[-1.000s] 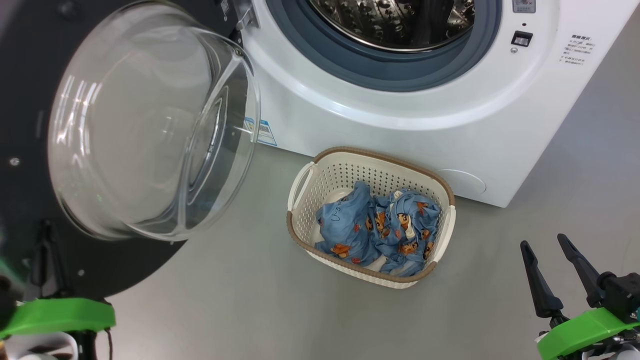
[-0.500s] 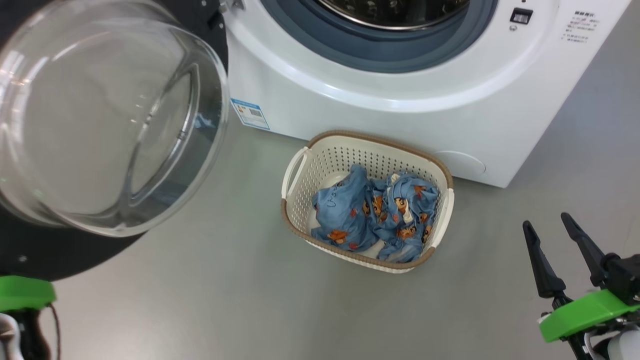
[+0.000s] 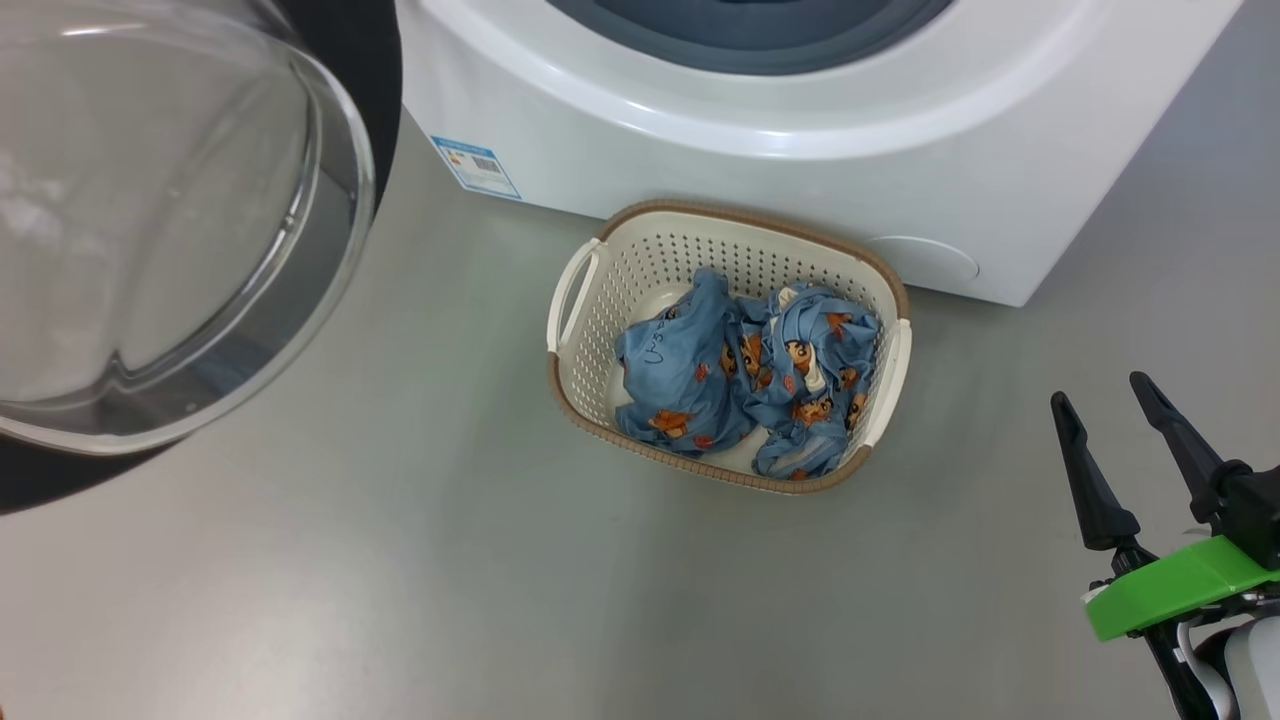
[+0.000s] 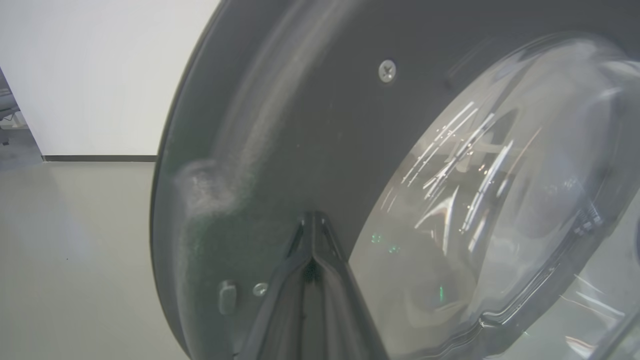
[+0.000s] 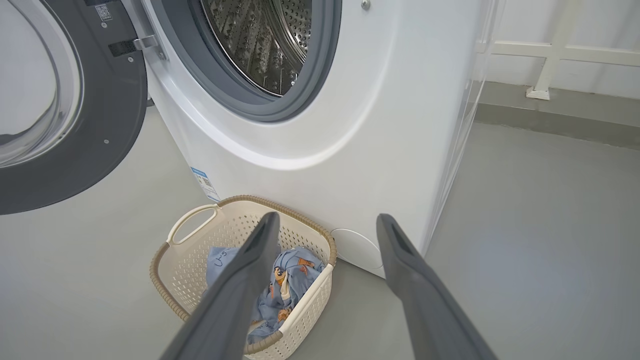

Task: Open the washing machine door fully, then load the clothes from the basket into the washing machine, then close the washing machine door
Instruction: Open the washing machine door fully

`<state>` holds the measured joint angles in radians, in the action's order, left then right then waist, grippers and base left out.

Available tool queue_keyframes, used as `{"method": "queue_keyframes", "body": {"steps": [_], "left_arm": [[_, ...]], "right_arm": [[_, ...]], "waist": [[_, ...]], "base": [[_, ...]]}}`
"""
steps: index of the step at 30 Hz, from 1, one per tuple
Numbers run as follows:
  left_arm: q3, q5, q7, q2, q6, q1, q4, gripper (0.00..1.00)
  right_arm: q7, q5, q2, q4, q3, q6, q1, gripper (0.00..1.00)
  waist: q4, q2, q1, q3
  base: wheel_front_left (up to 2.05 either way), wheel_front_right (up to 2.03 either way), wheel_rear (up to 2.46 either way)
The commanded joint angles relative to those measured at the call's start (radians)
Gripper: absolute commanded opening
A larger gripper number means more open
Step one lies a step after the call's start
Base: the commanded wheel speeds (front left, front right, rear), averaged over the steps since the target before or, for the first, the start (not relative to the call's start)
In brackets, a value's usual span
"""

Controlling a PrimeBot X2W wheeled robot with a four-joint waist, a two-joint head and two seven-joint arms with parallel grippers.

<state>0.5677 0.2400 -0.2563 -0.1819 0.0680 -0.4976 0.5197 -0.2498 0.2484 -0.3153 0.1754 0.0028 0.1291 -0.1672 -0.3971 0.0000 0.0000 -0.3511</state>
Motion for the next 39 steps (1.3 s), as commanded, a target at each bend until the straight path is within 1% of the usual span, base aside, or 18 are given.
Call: {"method": "queue_keyframes", "body": {"steps": [1,11,22,33,38,39], "left_arm": [[0.036,-0.016,-0.005,-0.076,0.003,-0.026,-0.007,0.0],[0.09,-0.049,-0.005,-0.165,0.038,-0.145,0.145,0.0],[0.137,-0.082,-0.005,-0.241,0.048,-0.226,0.282,0.0],[0.173,-0.112,-0.005,-0.262,0.035,-0.261,0.321,0.0],[0.184,-0.112,-0.005,-0.246,0.044,-0.238,0.303,0.0],[0.185,-0.112,-0.006,-0.234,0.049,-0.22,0.288,0.0]], "right_arm": [[-0.012,-0.003,-0.013,-0.024,0.025,0.002,-0.007,1.0],[-0.012,-0.005,-0.024,-0.03,0.039,0.002,-0.032,1.0],[-0.012,-0.003,-0.03,-0.032,0.056,0.002,-0.057,1.0],[-0.012,-0.005,-0.022,-0.025,0.054,0.002,-0.072,1.0],[-0.012,-0.004,-0.011,-0.016,0.051,0.002,-0.063,1.0],[-0.012,-0.003,-0.005,-0.013,0.052,0.002,-0.058,1.0]], "waist": [[0.004,0.0,0.0,-0.01],[0.019,0.0,0.0,-0.058],[0.057,0.0,0.0,-0.101],[0.075,0.0,0.0,-0.116],[0.072,0.0,0.0,-0.083],[0.07,0.0,0.0,-0.065]], "base": [[0.0,0.0,0.0],[0.0,0.0,0.0],[0.0,0.0,0.0],[0.0,0.0,0.0],[0.0,0.0,0.0],[0.0,0.0,0.0]]}}
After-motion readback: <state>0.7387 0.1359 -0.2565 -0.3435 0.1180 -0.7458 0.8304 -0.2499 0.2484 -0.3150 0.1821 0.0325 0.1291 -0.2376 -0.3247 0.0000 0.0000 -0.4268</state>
